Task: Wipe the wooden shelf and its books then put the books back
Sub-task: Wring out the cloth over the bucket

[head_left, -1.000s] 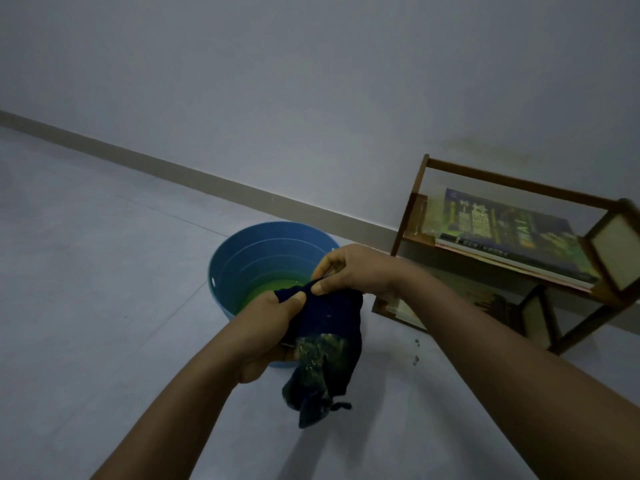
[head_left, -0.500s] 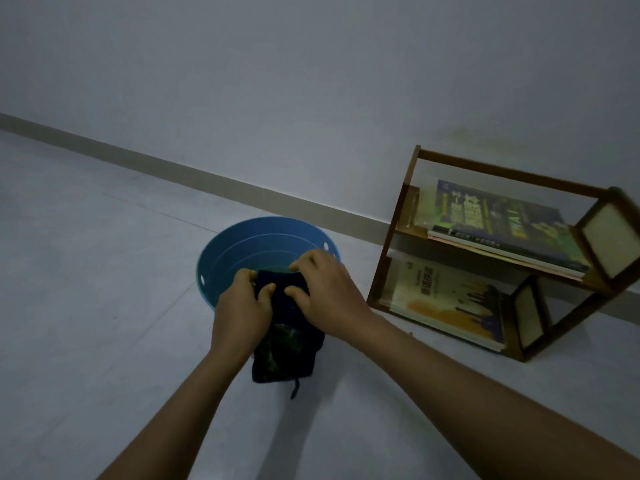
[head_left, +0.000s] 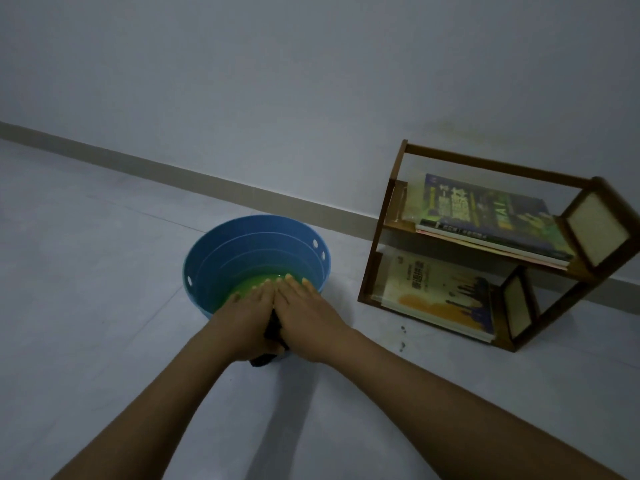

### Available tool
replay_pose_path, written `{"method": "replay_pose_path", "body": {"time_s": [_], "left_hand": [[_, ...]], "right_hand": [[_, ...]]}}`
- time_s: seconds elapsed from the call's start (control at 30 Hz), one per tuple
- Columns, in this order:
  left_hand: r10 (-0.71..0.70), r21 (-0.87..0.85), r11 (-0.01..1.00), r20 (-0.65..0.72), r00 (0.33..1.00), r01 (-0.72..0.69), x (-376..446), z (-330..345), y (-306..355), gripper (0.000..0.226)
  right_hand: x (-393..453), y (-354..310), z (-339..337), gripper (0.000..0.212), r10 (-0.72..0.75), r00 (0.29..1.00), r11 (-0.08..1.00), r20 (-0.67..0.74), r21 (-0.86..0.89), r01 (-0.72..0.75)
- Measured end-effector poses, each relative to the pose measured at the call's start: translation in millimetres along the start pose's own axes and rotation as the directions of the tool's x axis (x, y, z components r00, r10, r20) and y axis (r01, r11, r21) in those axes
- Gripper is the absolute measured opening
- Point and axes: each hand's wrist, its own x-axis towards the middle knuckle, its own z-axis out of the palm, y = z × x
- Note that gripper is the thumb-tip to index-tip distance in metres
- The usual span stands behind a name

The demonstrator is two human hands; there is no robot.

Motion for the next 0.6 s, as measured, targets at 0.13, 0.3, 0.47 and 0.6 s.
{"method": "replay_pose_path", "body": {"time_s": [0.13, 0.3, 0.47, 0.6], "left_hand": [[-0.033, 0.130, 0.991, 0.122, 0.992, 0.017, 18.2, 4.7, 2.5, 0.045], [-0.147, 0.164, 0.978, 0.122, 0.982, 0.127, 10.3, 0.6, 14.6, 0.024], [-0.196, 0.177, 0.970, 0.153, 0.969, 0.168, 9.1, -1.1, 18.3, 0.027], [-0.151, 0.225, 0.968, 0.189, 0.970, 0.107, 5.6, -6.8, 21.3, 0.033]], "right_hand": [[2.0, 0.8, -4.8, 0.061, 0.038, 0.994, 0.998, 0.101, -0.053, -0.033], [5.9, -5.2, -15.4, 0.014, 0.012, 0.979, 0.972, 0.204, -0.231, 0.037], [5.0, -10.6, -25.3, 0.018, 0.023, 0.963, 0.959, 0.268, -0.279, 0.055], [0.7, -9.9, -25.9, 0.016, 0.024, 0.963, 0.968, 0.270, -0.246, 0.045]]}}
